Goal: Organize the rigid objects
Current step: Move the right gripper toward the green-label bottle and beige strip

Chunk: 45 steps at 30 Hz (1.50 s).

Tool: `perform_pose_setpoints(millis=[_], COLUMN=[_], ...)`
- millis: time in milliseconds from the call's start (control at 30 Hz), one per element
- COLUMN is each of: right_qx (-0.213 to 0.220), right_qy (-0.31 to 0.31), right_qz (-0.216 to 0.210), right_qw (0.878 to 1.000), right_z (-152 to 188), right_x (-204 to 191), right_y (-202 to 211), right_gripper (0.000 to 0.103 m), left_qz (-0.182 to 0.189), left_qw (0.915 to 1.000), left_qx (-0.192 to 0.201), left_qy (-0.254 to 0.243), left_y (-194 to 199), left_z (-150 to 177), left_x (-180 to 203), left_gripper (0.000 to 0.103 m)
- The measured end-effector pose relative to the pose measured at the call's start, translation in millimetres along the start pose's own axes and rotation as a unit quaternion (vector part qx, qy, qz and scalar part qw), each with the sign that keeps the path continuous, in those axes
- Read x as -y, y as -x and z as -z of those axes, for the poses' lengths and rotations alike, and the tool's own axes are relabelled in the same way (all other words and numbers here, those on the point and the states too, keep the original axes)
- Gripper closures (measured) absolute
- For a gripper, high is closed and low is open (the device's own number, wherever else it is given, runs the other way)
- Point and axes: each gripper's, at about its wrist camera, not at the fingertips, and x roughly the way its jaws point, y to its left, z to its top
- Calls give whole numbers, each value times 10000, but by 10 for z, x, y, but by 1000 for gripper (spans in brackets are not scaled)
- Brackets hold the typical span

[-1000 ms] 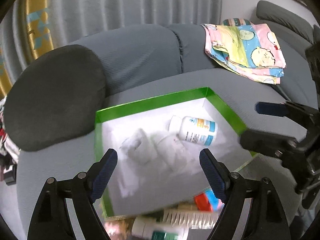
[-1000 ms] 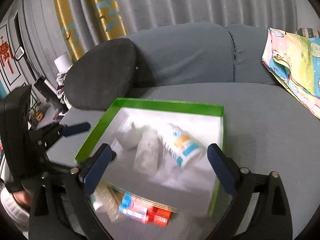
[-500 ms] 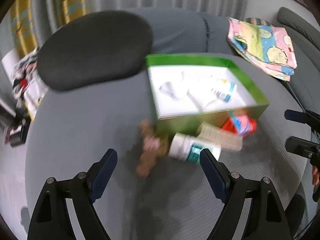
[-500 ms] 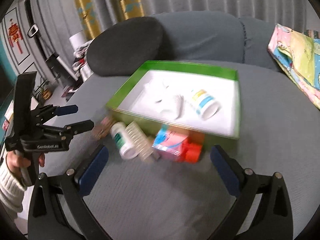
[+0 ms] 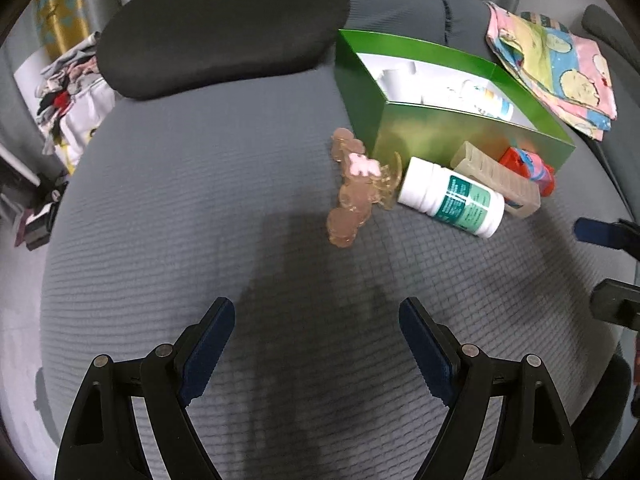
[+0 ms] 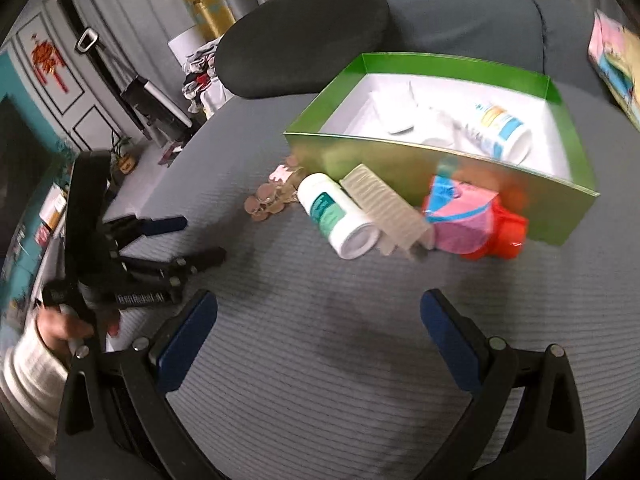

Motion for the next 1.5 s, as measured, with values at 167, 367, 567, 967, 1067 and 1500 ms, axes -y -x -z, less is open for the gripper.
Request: perform_pose_setpoints(millis=[167,367,567,967,1067,1500], right_qx=[-70,-128,-50,172,157,11], right_qy=[-130,-412,-979,-619,-421,-244], right_qz=[-163,-25,-189,-287,-192,4], right_qw=[9998,9991,9950,9975,9988,9997], right_z=[-83,-116,-23,181,161,-77], right_x=[-69,33,324,393,329,189], right_y=[-174,-295,-257,-76,-178,-605], right_gripper=[3,5,10,11,14,35], left_qz=[94,567,1569,2359,2432,2647], left_qw=[9999,9981,9862,9696,9680,9622], left_qx=[18,169,375,442,413,335], left_qy=[-71,-194,-364,-485,-458,-542], left_y=[-109,-118,-65,-230,-298,-497], left_z=[-97,-198,-238,-598,-669,-836], left_x=[38,99,181,323,372,486], left_gripper=[18,18,18,18,18,18])
